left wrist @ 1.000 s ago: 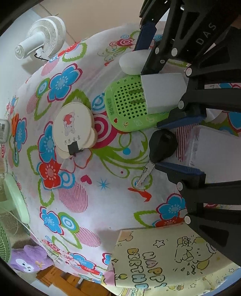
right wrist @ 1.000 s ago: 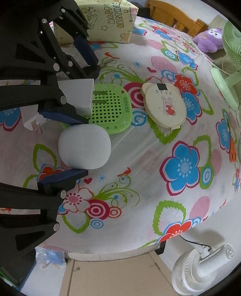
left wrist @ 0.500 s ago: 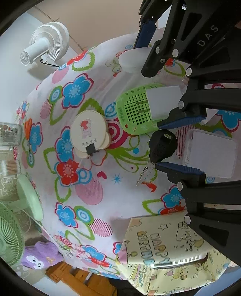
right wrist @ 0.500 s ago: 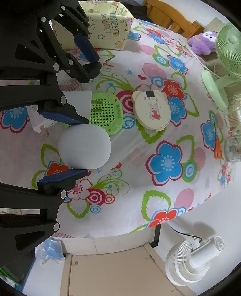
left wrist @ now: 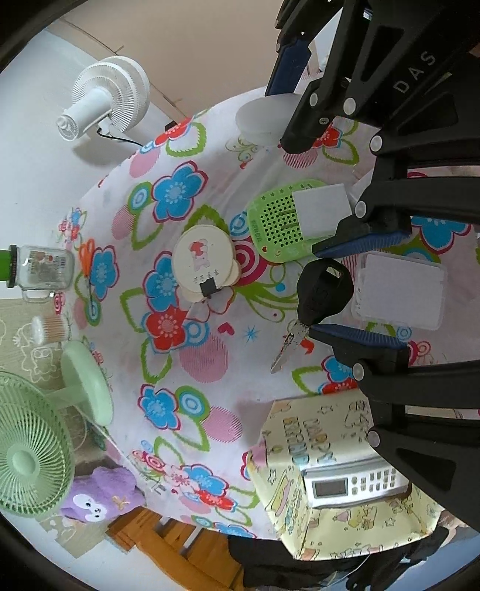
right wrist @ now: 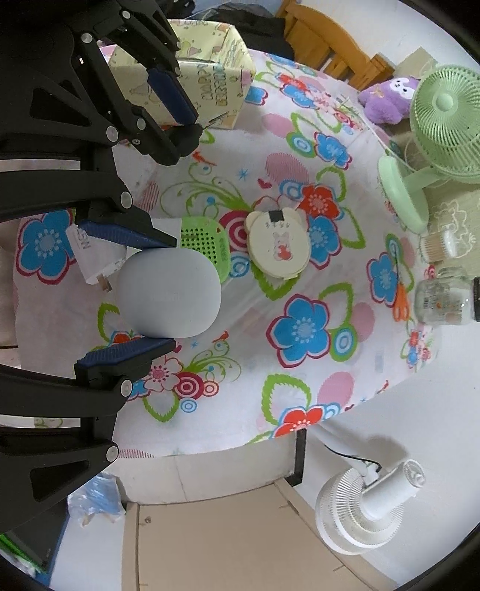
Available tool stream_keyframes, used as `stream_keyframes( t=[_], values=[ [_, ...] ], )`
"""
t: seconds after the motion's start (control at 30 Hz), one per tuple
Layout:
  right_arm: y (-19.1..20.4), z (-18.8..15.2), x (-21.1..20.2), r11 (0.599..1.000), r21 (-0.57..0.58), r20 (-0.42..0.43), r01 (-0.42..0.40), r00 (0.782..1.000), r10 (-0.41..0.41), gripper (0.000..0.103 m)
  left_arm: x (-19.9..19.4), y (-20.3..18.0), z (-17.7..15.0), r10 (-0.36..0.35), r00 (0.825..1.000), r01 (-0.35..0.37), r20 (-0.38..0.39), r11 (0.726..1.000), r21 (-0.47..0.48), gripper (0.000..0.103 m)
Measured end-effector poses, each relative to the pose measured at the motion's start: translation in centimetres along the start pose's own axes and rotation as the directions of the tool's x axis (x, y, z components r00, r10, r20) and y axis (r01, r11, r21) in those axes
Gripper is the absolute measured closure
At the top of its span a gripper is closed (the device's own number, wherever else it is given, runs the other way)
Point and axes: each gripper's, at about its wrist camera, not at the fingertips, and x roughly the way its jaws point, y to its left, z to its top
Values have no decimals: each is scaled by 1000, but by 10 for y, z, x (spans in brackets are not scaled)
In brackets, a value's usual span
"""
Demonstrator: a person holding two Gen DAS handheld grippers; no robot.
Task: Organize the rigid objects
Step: 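Carry the car key toward the yellow box with the left gripper while the right lifts the dome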
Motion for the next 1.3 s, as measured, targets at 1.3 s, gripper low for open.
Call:
stream_keyframes(
  t=[1.3],
  values=[
    [97,8,-43,999,-37,71,35,997,-32,53,-46,87,-9,-1,998,2,65,1000,-6,66]
  ],
)
